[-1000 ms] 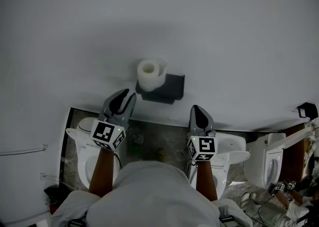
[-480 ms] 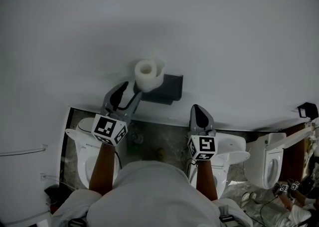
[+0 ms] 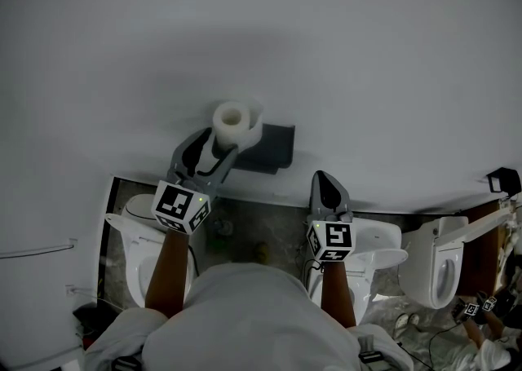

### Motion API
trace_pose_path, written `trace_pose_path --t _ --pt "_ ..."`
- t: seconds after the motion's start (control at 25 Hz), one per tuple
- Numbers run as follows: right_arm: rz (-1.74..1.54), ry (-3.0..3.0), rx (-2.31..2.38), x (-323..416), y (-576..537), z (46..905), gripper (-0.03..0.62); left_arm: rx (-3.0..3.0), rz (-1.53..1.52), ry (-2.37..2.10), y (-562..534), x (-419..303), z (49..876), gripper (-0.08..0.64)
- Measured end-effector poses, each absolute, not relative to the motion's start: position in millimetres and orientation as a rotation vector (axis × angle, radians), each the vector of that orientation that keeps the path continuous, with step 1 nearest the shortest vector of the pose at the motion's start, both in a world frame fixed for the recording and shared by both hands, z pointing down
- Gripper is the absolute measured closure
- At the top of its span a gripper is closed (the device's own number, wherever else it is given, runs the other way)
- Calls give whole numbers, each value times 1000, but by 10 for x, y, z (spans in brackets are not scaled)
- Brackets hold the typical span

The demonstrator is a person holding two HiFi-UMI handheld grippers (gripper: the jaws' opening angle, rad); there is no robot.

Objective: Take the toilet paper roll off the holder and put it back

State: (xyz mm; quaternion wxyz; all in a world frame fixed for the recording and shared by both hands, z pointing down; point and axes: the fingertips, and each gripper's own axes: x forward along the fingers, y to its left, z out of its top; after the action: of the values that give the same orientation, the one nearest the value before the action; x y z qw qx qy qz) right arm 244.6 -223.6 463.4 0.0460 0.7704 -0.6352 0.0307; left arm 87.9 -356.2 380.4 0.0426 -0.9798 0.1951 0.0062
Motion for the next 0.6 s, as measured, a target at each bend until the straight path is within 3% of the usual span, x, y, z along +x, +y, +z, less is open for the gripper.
trace_pose_path --t 0.6 --pt "97 -1949 2342 2603 -2325 4664 591 -2983 7 582 -3632 1085 3792 273"
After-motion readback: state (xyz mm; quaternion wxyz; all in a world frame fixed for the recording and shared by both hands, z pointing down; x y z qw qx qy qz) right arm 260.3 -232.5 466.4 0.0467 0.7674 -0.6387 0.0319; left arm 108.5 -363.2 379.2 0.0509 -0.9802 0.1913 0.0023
